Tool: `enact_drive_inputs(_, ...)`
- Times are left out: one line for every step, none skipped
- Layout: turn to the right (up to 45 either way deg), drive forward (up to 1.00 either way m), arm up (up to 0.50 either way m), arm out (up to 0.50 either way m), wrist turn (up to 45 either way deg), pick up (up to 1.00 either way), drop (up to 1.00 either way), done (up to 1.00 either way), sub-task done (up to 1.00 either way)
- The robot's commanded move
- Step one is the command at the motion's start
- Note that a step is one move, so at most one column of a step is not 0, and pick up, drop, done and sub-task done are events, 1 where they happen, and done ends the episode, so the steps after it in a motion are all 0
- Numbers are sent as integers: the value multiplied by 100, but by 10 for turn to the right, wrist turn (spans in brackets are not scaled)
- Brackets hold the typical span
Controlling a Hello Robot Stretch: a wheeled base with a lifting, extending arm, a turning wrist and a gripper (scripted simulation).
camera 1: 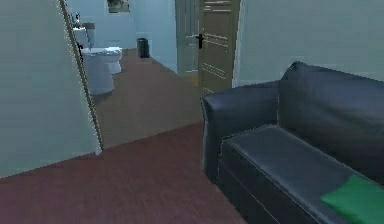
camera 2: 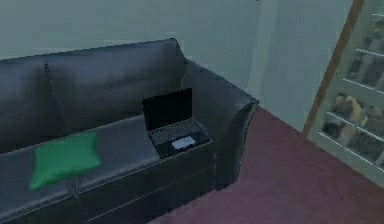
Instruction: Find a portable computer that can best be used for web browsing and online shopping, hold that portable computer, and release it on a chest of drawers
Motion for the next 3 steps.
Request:
enact_drive_inputs(450, 0, 0, 0, 0, 0, 0, 0, 0)
enact_drive_inputs(450, 0, 0, 0, 0, 0, 0, 0, 0)
enact_drive_inputs(60, 0, 0, 0, 0, 0, 0, 0, 0)
